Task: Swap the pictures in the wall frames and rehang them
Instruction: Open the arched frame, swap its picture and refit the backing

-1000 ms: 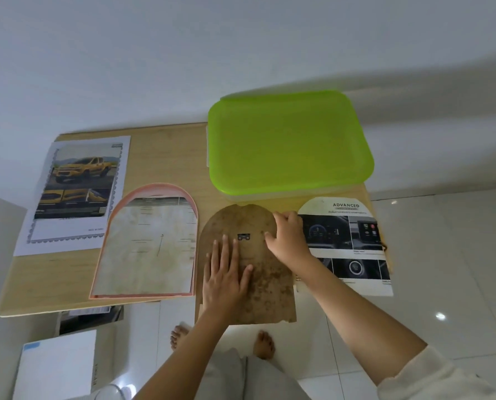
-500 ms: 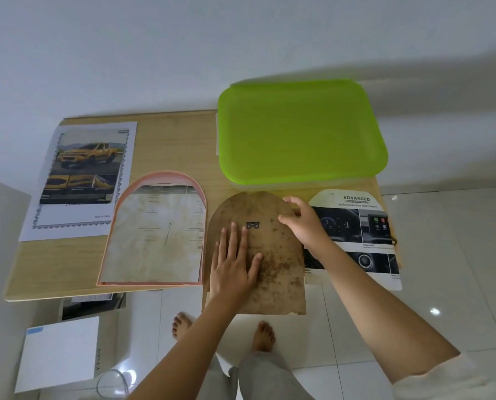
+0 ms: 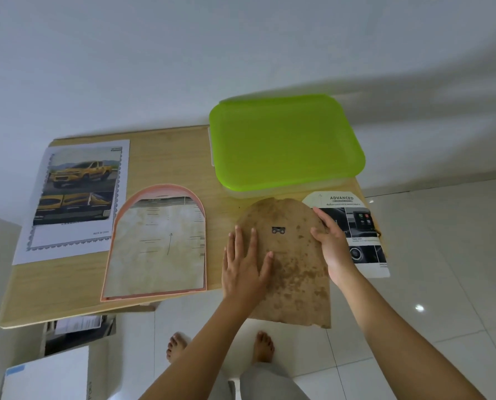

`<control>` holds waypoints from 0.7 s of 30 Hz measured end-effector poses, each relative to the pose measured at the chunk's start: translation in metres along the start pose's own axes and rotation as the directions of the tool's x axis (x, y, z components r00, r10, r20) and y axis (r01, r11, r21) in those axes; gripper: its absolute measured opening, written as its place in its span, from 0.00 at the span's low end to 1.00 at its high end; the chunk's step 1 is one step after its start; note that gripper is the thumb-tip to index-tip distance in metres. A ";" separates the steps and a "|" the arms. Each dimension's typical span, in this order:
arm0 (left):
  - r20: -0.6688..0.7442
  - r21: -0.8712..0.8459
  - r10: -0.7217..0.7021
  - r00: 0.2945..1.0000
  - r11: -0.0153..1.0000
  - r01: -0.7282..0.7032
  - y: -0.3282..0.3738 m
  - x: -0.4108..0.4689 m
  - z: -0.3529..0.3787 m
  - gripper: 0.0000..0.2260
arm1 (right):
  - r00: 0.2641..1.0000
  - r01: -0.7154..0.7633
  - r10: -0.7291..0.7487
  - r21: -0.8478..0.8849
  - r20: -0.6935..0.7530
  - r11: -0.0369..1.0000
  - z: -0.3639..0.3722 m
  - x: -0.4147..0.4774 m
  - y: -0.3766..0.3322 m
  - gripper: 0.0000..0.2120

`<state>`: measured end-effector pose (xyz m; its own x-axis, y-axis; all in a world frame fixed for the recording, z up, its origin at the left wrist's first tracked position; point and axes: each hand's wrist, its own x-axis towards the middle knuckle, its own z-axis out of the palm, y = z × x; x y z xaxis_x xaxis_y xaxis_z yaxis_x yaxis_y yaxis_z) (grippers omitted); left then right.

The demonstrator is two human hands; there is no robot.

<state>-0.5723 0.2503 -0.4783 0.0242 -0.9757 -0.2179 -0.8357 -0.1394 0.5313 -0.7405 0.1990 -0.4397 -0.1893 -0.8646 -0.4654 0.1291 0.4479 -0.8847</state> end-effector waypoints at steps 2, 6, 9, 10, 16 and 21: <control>0.026 -0.064 -0.012 1.000 0.998 0.014 -0.006 -0.003 -0.016 0.29 | 0.999 -0.004 0.005 0.029 -0.036 1.000 0.001 -0.008 -0.001 0.21; 0.032 -0.321 0.018 0.999 0.947 -0.007 -0.036 -0.005 -0.053 0.26 | 0.999 -0.011 0.010 -0.033 -0.033 0.999 0.023 -0.018 0.005 0.21; -0.024 -0.414 -0.027 0.999 0.910 0.015 -0.074 -0.009 -0.081 0.23 | 1.000 -0.023 0.023 -0.049 -0.006 0.999 0.059 -0.027 0.010 0.20; -0.032 -0.429 -0.061 0.998 0.902 0.042 -0.087 -0.010 -0.090 0.23 | 1.000 -0.028 0.028 -0.048 0.009 0.998 0.075 -0.029 0.011 0.20; -0.080 -0.495 -0.245 0.966 0.851 0.175 -0.160 -0.008 -0.130 0.21 | 0.997 -0.061 0.063 -0.049 0.047 0.997 0.166 -0.036 0.024 0.18; -0.089 -0.557 -0.361 0.928 0.791 0.254 -0.202 0.000 -0.147 0.21 | 0.995 0.005 0.008 -0.130 0.099 0.992 0.202 -0.044 0.047 0.20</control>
<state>-0.3225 0.2531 -0.4653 0.3734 -0.8704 -0.3210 -0.3495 -0.4525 0.8204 -0.5297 0.2127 -0.4555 -0.0911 -0.8794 -0.4673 0.0007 0.4692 -0.8831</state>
